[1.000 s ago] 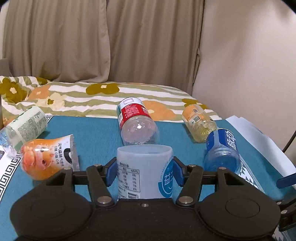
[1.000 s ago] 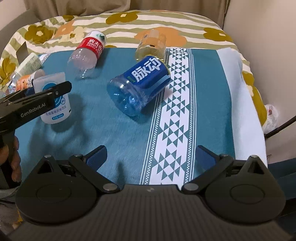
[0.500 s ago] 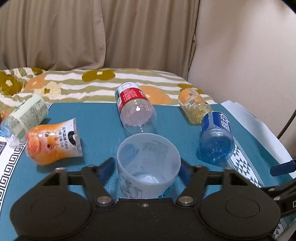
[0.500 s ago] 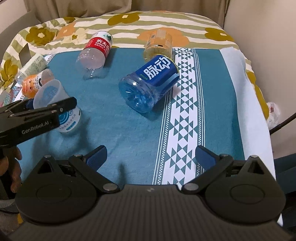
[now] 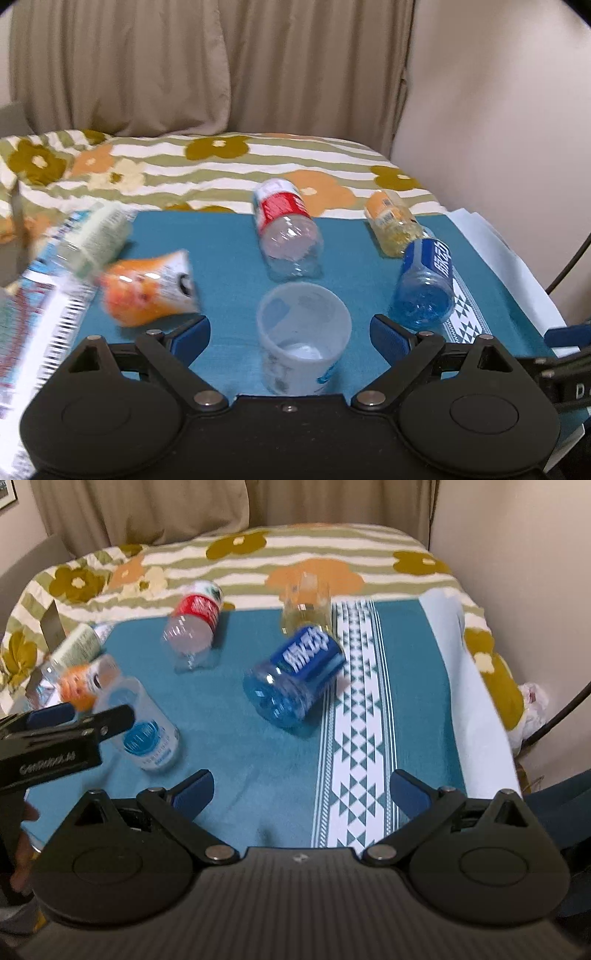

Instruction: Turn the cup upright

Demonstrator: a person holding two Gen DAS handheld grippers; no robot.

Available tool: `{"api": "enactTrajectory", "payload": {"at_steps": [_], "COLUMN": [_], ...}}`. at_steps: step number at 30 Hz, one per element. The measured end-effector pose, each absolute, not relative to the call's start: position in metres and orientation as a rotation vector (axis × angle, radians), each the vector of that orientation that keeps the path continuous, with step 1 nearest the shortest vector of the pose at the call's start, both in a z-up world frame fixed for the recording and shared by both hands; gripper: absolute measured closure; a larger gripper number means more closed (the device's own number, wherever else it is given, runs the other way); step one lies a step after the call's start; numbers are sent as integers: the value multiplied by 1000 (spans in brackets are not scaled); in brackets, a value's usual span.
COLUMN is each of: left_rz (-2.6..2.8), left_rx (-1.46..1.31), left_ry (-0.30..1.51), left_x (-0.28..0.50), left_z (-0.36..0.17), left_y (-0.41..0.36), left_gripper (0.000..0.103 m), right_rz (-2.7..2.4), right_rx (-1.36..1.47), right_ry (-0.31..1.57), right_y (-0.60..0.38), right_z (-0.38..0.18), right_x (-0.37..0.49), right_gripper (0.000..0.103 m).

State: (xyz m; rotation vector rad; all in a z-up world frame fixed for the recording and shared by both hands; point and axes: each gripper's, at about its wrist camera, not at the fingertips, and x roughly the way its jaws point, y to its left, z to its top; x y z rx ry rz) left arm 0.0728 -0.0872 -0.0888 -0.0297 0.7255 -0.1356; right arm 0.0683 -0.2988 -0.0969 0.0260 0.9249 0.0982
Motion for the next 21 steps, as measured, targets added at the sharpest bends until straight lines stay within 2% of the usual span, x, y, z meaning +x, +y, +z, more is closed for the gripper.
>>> {"api": "enactTrajectory", "payload": {"at_steps": [5,7,10,21], "left_rz": [-128,-130,-131,-92], "left_rx": [5,21,37,26], "left_ry": [725,737,760,832], "left_x": [55,49,41,16], "left_z": [-46,-33,-18,-12], "left_y": [-74,-67,-57,-23], "left_gripper": [5,0,0,0], "right_rz": [94,90,76,36], "right_rx": [30,38,42,4], "right_ry": [884,871,859,837], "right_y": [-286,-282,-274,-250], "right_z": [-64,-50,-35,-15], "right_x": [62,58,51,19], "right_gripper": [0,0,0,0]}}
